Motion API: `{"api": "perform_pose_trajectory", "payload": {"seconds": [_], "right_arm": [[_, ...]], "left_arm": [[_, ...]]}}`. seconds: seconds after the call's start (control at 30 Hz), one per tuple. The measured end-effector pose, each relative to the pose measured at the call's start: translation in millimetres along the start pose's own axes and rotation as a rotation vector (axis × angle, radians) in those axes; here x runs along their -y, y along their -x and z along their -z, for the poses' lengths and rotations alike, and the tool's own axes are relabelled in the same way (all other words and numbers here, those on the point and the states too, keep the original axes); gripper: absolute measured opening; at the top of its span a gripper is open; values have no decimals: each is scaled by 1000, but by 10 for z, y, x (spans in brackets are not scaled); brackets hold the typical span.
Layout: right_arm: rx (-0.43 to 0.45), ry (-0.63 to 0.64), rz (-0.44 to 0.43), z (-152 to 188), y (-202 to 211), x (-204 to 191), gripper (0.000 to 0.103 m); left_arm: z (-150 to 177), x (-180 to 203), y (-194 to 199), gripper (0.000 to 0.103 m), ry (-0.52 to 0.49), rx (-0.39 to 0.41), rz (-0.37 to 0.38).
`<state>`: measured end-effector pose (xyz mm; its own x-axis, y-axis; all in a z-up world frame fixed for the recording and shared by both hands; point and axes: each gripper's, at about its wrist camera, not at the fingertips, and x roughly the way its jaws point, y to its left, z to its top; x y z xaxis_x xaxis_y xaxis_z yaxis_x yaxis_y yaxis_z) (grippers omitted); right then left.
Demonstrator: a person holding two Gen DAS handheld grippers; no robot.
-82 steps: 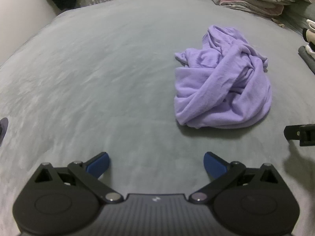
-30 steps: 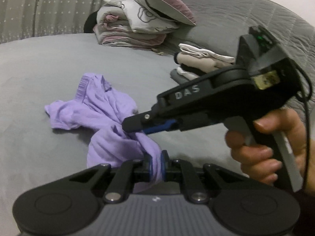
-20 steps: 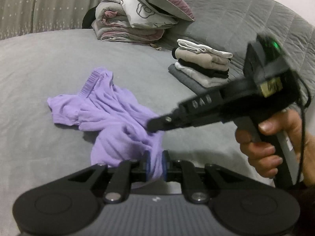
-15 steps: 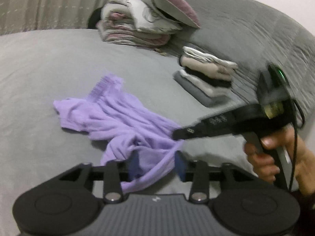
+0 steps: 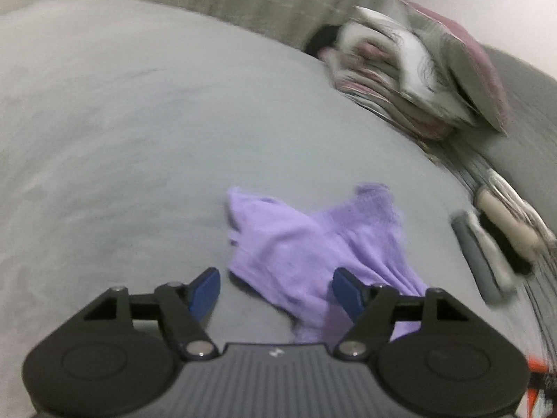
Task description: Fold clothes
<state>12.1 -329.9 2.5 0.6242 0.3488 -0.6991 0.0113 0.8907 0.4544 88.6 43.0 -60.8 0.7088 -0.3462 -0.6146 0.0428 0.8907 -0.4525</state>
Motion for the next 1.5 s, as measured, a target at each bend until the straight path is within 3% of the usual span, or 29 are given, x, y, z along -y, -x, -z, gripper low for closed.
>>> {"api": "perform_pose_trajectory", "payload": {"seconds": [0.07, 0.13, 0.2, 0.33, 0.37, 0.4, 0.47, 0.77, 1.03, 1.2, 1.27, 1.3, 1.33, 1.5], "right_arm": [[-1, 0, -5, -20, -3, 0, 11], [-2, -7, -8, -30, -4, 9, 12], [-6, -17, -10, -41, 7, 27, 13], [-7, -29, -14, -55, 36, 41, 18], [-4, -26, -16, -55, 48, 34, 29], [2, -23, -18, -51, 68, 25, 48], [13, -14, -24, -35, 114, -5, 59], [-25, -15, -94, 26, 151, -174, 59], [-86, -14, -152, 139, 10, -371, 59], [-144, 33, -102, 240, -189, -443, 59], [-150, 44, -88, 262, -217, -422, 55], [-148, 44, -89, 265, -212, -399, 36], [-147, 45, -89, 268, -206, -376, 29], [-141, 48, -93, 284, -177, -260, 21]], "left_arm": [[3, 18, -20, 59, 0, 19, -15], [15, 38, -25, 28, -9, 24, -25], [38, 29, -9, 5, -20, 6, -20], [85, 70, 123, 5, -31, -18, 28], [101, 101, 176, 5, -42, -23, 38], [121, 134, 225, 4, -53, -29, 47], [175, 182, 365, 4, -78, -49, 69], [502, 345, 977, 4, -184, -132, 224], [868, 543, 1125, 4, -336, -301, 398], [961, 594, 1071, 7, -401, -415, 465], [891, 554, 1073, 18, -405, -433, 482], [836, 522, 1070, 34, -393, -434, 487], [776, 487, 1067, 46, -378, -431, 490], [447, 297, 905, 58, -278, -375, 419]]}}
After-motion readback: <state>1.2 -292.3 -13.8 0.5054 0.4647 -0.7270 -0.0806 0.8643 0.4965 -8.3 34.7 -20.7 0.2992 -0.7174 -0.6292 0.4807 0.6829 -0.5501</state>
